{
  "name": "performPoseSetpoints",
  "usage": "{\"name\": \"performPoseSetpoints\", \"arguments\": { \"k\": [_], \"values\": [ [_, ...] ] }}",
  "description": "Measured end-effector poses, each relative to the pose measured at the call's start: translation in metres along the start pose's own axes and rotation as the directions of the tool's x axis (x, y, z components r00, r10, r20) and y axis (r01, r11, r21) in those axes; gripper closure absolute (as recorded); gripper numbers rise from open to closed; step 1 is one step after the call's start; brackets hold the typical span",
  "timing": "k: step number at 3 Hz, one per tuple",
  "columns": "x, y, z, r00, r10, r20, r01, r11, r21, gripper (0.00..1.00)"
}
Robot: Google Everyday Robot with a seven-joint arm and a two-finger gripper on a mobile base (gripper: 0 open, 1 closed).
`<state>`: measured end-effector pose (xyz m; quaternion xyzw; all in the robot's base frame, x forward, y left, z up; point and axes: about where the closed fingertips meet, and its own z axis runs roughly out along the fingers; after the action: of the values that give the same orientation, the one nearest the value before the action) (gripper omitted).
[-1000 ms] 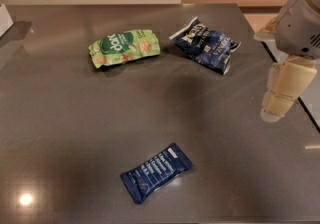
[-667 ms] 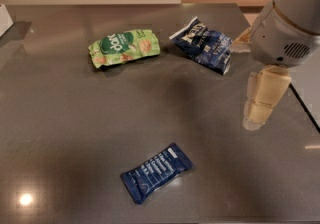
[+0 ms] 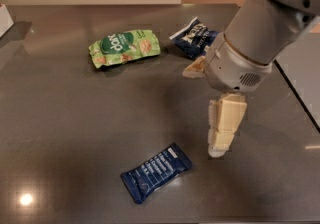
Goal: Move rxbar blueberry near green rice chip bag
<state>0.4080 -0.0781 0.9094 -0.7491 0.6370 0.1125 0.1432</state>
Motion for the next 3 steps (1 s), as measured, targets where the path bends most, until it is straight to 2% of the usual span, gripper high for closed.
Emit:
{"name": "performPoseSetpoints", "arguments": {
  "k": [1, 2, 3],
  "values": [
    [-0.031, 0.017, 0.030, 0.990, -0.122, 0.071, 0.125, 0.9918, -0.030, 0.00],
    [-0.045, 0.033, 0.053, 0.972, -0.208, 0.107, 0.215, 0.9750, -0.057, 0.00],
    [-0.050, 0.046, 0.070, 0.956, -0.261, 0.134, 0.273, 0.9584, -0.082, 0.00]
  ]
}}
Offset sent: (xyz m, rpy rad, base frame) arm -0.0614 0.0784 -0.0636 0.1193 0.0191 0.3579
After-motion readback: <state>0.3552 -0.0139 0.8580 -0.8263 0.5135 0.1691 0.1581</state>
